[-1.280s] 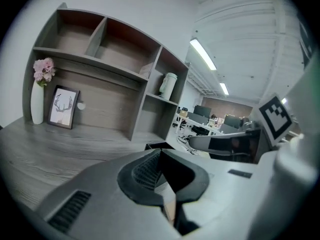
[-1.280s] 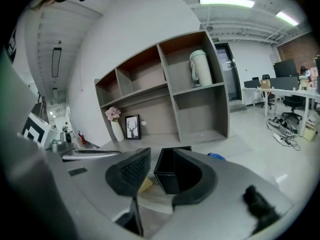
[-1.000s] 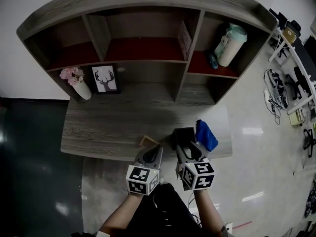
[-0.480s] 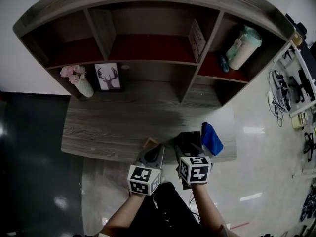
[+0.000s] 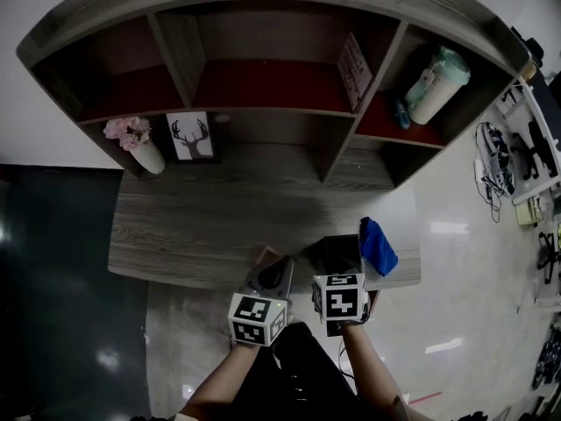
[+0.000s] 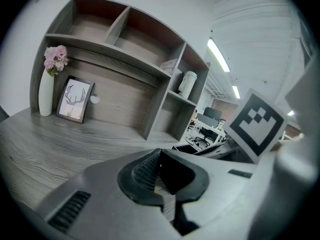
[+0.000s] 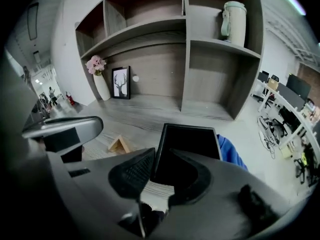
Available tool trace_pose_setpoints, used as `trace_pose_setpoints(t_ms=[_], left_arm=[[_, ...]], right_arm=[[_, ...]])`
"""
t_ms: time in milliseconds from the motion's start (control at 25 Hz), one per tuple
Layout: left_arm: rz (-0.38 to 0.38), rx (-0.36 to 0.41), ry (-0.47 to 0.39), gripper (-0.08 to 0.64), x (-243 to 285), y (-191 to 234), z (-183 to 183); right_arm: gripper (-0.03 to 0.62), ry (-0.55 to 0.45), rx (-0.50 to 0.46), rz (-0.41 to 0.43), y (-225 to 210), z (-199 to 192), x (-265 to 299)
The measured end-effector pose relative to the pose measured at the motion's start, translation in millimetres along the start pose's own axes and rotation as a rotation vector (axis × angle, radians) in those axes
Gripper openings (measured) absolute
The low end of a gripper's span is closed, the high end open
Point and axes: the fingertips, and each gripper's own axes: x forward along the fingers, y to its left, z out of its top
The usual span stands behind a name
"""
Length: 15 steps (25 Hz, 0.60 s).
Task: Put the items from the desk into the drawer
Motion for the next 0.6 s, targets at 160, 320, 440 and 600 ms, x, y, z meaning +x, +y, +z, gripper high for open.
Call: trace_pose_setpoints(t_ms=[160, 320, 440, 600], left_arm=[[-0.012, 0.003, 0.005, 0.011, -0.9, -0.8, -0.4], [-0.027, 0.009, 0.014, 0.011, -1.8, -2.4, -3.4], [-0.041, 0.013, 0.018, 0.011, -1.4, -5.1, -4.4], [-0.06, 0.022, 0.026, 0.011, -1.4, -10.9, -5.9]], right_arm=[[0.061, -0.021, 0.029, 0.01, 3.7, -1.3, -2.7], [0.051, -0.039, 0.067, 0.015, 3.5, -5.2, -7.3], [0.041, -0.07, 0.091, 0.001, -3.6, -5.2, -11.2], [0.037, -0.099, 0.091, 0.001, -7.1, -3.9, -19.4]])
